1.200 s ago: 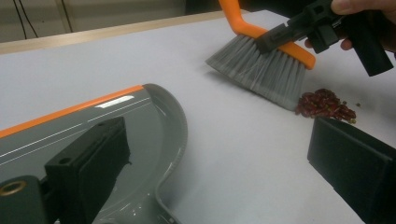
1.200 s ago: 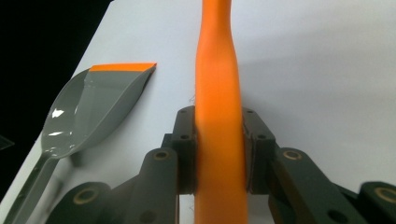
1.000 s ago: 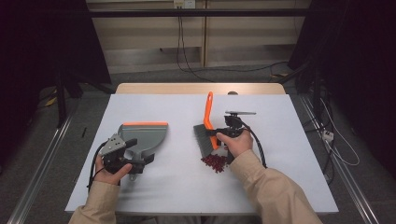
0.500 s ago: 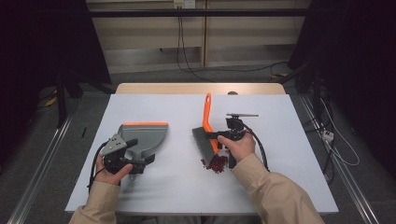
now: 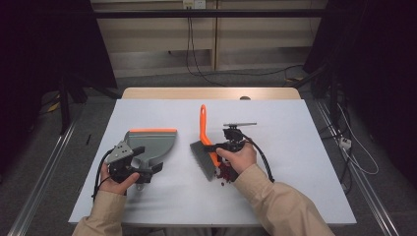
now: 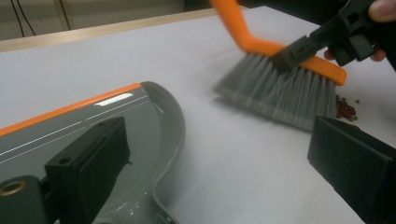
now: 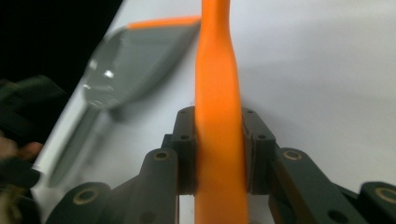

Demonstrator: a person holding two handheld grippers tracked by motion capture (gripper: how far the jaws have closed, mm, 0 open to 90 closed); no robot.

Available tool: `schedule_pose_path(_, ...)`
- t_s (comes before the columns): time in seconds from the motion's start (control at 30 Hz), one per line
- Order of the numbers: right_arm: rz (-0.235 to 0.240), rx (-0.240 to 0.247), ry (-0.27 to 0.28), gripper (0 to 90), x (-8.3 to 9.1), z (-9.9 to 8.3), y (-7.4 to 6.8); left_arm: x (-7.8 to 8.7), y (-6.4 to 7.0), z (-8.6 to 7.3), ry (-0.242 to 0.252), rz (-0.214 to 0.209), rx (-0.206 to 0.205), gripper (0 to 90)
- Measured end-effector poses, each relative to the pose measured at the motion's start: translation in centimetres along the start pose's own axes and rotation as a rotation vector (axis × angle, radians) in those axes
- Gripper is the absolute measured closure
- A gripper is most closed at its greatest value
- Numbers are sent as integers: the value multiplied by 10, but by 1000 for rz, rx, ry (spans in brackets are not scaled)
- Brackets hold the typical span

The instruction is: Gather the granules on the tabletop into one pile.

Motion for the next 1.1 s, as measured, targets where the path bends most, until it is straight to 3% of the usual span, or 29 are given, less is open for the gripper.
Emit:
schedule_pose_path(0.07, -4, -50, 14, 713, 5, -1, 9, 0, 0, 0, 6, -1, 6, 51)
schedule_pose_path(0.27, -53, -31, 20, 713, 26, -1, 19, 1, 0, 1, 1, 7, 8, 52)
schedule_pose_path(0.37, -45, -26, 38, 713, 32, 1, 18, 0, 1, 1, 4, 4, 15, 52)
schedule_pose_path(0.47, 2, -30, 43, 713, 34, 2, 13, -1, 1, 0, -6, 6, 6, 52)
schedule_pose_path(0.67, 55, 29, -27, 712, 29, -8, 0, -1, 1, 0, -12, 5, 0, 52)
schedule_pose_path(0.77, 20, 76, -67, 713, 25, -13, 4, 0, 1, 0, -18, 11, 0, 51)
schedule_pose_path(0.8, 20, 71, -69, 713, 26, -12, 7, 0, 1, 0, -21, 13, 6, 52)
schedule_pose_path(0.83, 29, 52, -59, 713, 26, -10, 10, 0, 0, 0, -23, 11, 6, 51)
schedule_pose_path(1.03, 17, 73, -25, 712, 33, 6, 15, 1, 0, 0, -74, 24, 9, 53)
schedule_pose_path(1.1, 38, 60, -6, 712, 38, 11, 15, 3, 0, 0, -91, 25, 10, 55)
Point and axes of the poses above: each handheld gripper's, and its own axes: x roughly backward along the jaws, z roughly out of its top, y roughly to its right, the point moved 1 cm from there along -x, roughly forward along the jaws, and after that the axes turned 5 degrees about z, right-handed, at the moved point
